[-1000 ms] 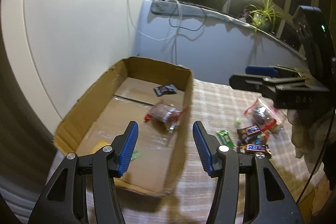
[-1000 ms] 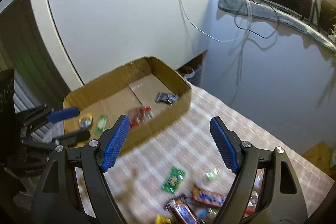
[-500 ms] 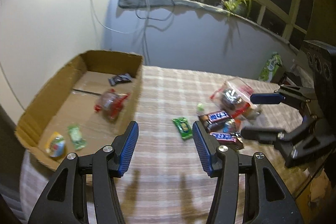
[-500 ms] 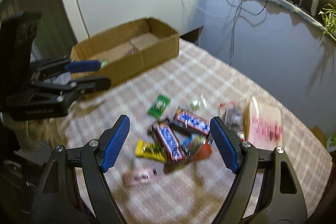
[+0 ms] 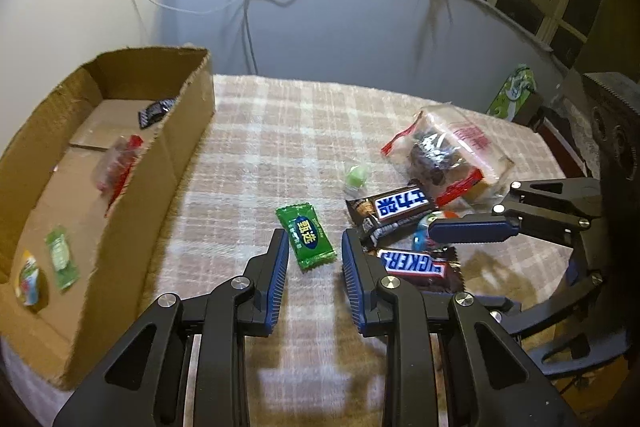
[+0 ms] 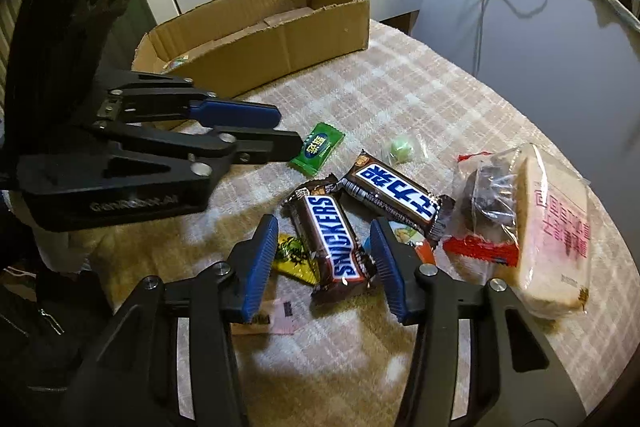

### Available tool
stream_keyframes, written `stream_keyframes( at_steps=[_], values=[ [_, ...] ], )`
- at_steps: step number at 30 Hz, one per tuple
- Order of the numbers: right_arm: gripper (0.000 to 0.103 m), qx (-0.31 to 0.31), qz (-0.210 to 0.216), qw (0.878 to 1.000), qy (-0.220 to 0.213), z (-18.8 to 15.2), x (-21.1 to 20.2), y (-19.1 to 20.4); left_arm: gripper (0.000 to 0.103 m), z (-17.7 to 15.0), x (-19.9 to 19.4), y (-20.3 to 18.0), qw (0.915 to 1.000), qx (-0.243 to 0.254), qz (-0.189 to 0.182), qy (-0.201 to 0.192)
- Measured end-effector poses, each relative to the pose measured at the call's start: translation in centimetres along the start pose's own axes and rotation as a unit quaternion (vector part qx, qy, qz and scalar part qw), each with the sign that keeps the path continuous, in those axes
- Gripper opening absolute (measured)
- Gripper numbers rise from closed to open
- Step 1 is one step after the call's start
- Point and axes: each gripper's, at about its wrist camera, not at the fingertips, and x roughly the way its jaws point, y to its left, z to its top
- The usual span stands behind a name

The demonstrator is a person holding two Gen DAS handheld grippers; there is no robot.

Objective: Organize snacks
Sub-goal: 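Grasp the Snickers bar with the right gripper while the left grasps the green candy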

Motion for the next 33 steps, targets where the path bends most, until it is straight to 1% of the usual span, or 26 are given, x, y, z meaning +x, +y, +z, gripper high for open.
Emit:
stream_keyframes(
  at_steps=[4,7,12,15,17,20,27,33],
  values=[
    [0.045,-0.007,0.014,1.0,0.01,0.3,0.9,0.2,0.026,0.5,0.9,0.1,0.9999,0.002,0.007,0.01],
    [0.045,-0.016,0.01,1.0,0.015,0.4,1.5,0.5,0.026,0.7,1.7,0.0,0.9996,0.011,0.014,0.021],
    [0.045,-0.014,0.003,1.0,0.024,0.2,2.2,0.3,0.026,0.5,3.1,-0.2,0.9989,0.013,0.024,0.038],
    [0.044,-0.008,0.005,1.0,0.028,0.0,2.3,0.0,0.026,0.5,3.3,-0.9,0.9982,0.031,0.038,0.035],
    [0.04,-0.004,0.006,1.0,0.027,-0.1,2.3,-0.3,0.026,0.4,3.4,-1.1,0.9977,0.039,0.043,0.034],
    [0.038,0.001,0.008,1.0,0.027,-0.2,2.2,-0.5,0.021,0.4,3.4,-1.2,0.997,0.047,0.052,0.032],
    [0.03,0.007,0.006,1.0,0.021,-0.4,1.5,-0.2,0.02,0.1,3.1,-0.8,0.9976,0.04,0.05,0.027],
    [0.029,0.015,0.002,1.0,0.012,-0.9,0.3,0.0,0.02,-0.6,1.7,-0.1,0.9985,0.024,0.048,0.013]
  ],
)
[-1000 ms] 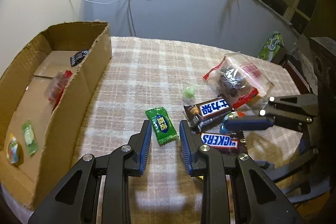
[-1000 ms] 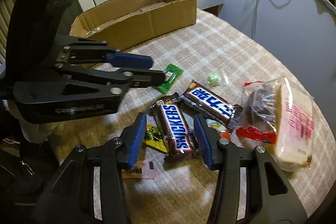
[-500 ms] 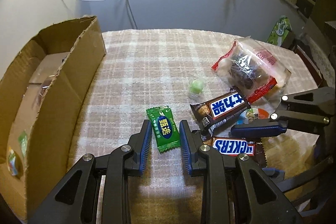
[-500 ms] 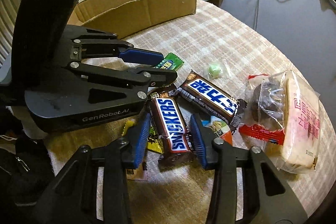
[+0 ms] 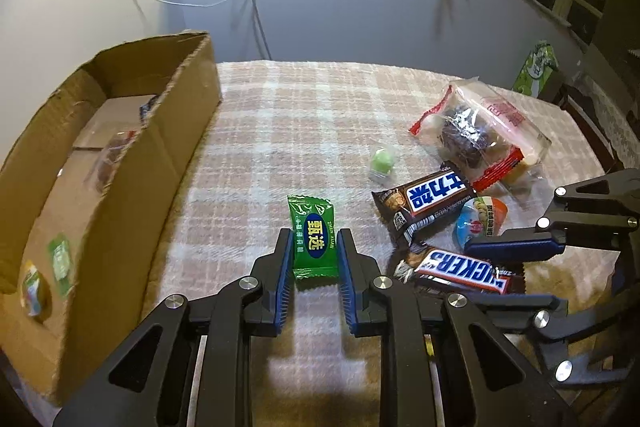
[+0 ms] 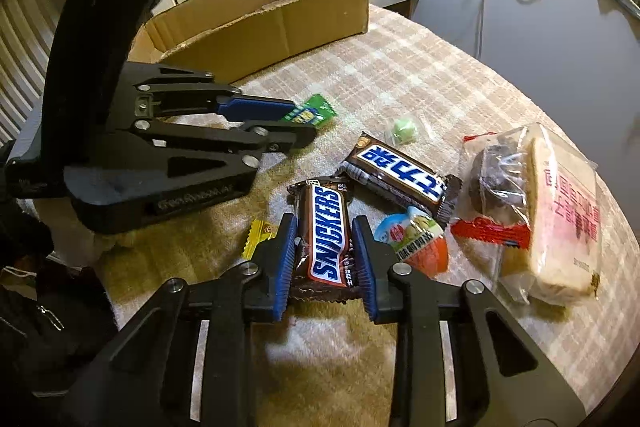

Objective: Organize snacks
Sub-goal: 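Grasp the Snickers bar with the right gripper while the left grasps the green candy, then carry both items into the box and open both grippers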

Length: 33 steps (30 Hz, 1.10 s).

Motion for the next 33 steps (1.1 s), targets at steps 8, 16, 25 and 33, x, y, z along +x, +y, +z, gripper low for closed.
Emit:
stream_keyframes(
  at_steps=[8,16,25,33],
  values=[
    [0.029,0.012,-0.004,1.0,-0.005,-0.5,-0.5,0.2,0.02,-0.5,-2.6,0.6,0.9997,-0.008,-0.005,-0.022],
    [0.029,0.006,-0.019,0.999,-0.047,0.7,-4.5,1.3,0.02,-0.5,-6.7,1.9,0.9976,-0.022,-0.01,-0.065],
    [0.029,-0.008,-0.024,0.995,-0.093,5.3,-6.7,2.9,0.02,-0.7,-9.8,6.0,0.9939,-0.05,0.012,-0.098],
    [0.029,-0.017,-0.007,0.992,-0.121,10.4,-5.7,4.9,0.02,-1.0,-10.9,10.6,0.9897,-0.081,0.038,-0.112]
  ],
)
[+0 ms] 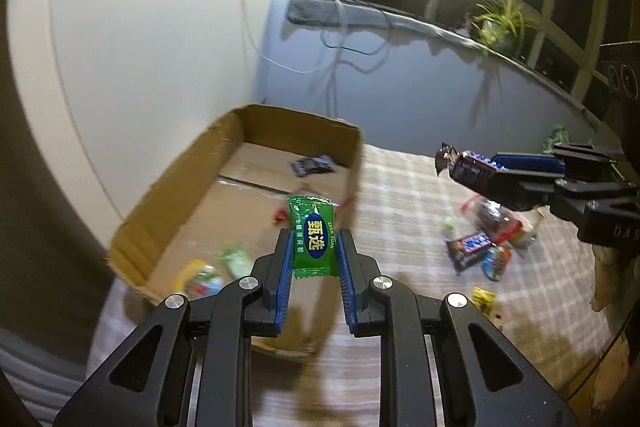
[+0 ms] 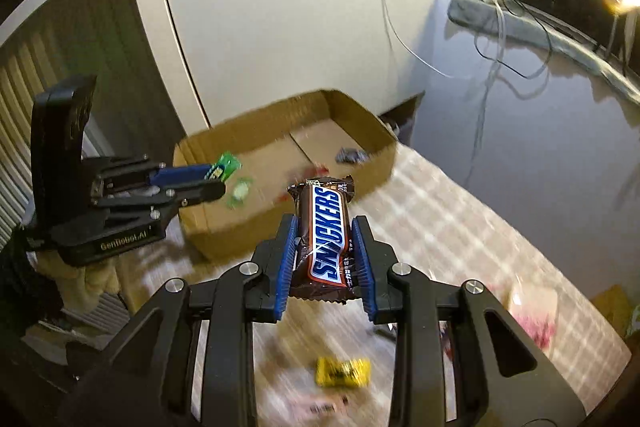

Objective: Organize snacks
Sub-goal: 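Carry both items into the box and open both grippers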

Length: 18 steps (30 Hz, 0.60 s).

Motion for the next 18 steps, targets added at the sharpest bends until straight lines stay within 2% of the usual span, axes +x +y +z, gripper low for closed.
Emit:
stream_keyframes(
  at_steps=[9,18],
  values=[
    [0.029,-0.012,0.02,1.0,0.01,4.9,5.7,2.1,0.02,0.4,0.5,4.0,0.9995,-0.023,0.022,-0.001],
    [0.029,-0.013,0.033,0.999,0.031,7.4,11.3,2.9,0.02,0.5,1.2,6.0,0.999,-0.031,0.03,0.007]
  ],
)
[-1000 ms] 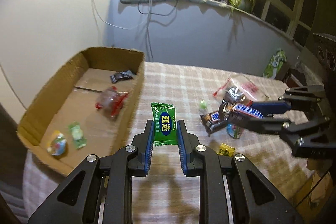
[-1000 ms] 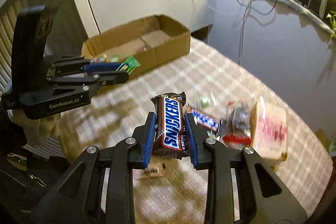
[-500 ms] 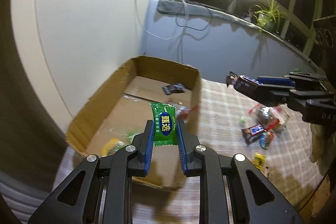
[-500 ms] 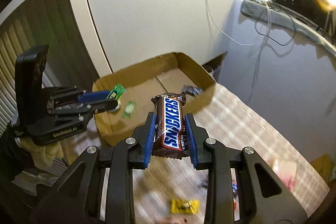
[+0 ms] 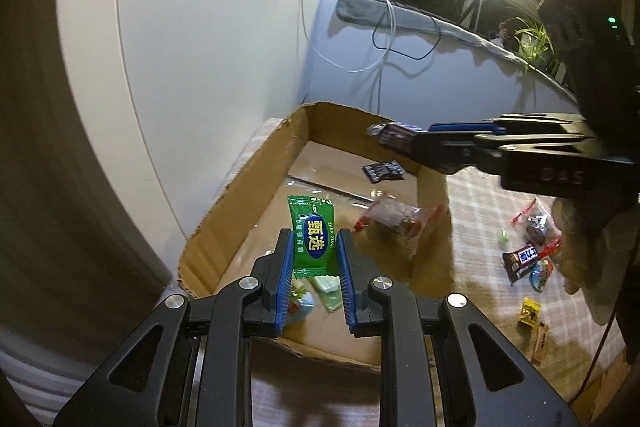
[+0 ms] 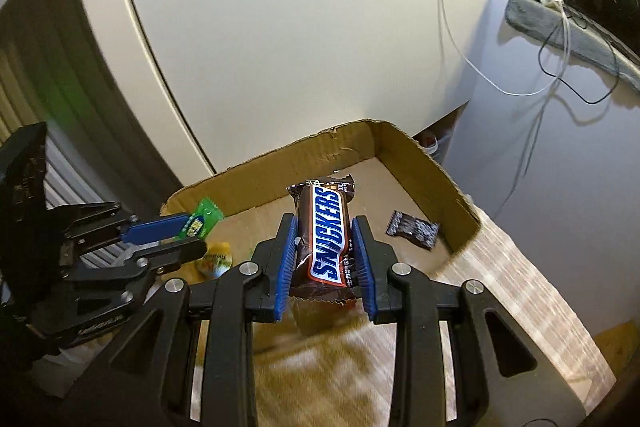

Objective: Organize snacks
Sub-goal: 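Carry both items into the box and open both grippers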

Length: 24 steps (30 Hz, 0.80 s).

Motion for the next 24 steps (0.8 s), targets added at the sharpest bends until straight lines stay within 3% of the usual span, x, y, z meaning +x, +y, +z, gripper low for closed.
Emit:
stream_keyframes(
  at_steps=[8,17,18,19,20,21,22,24],
  values=[
    [0.029,0.004,0.009,1.0,0.018,0.7,3.2,-0.1,0.02,0.1,0.4,0.9,0.9999,-0.007,0.001,0.007],
    [0.03,0.007,0.008,1.0,0.015,0.9,3.2,-0.2,0.024,0.2,0.5,0.9,0.9999,-0.008,-0.001,0.006],
    [0.034,0.007,0.006,1.0,0.014,0.9,3.2,-0.2,0.03,0.2,0.5,0.8,1.0,-0.007,-0.001,0.006],
    [0.051,0.008,0.003,1.0,0.01,1.0,3.0,-0.2,0.035,0.1,0.5,0.8,1.0,-0.006,0.001,0.005],
    [0.063,0.009,-0.001,1.0,0.005,1.0,2.8,-0.2,0.049,0.1,0.4,0.7,1.0,-0.005,0.004,0.004],
    [0.082,0.011,-0.008,1.0,-0.005,1.0,2.4,-0.1,0.061,0.1,0.3,0.7,1.0,-0.006,0.007,0.002],
    [0.089,0.012,-0.012,1.0,-0.015,1.1,2.0,-0.1,0.062,0.1,0.1,0.7,1.0,-0.006,0.007,-0.002],
    [0.092,0.011,-0.018,0.999,-0.026,1.2,1.4,-0.1,0.062,0.2,-0.1,0.6,1.0,-0.006,0.006,-0.004]
  ],
)
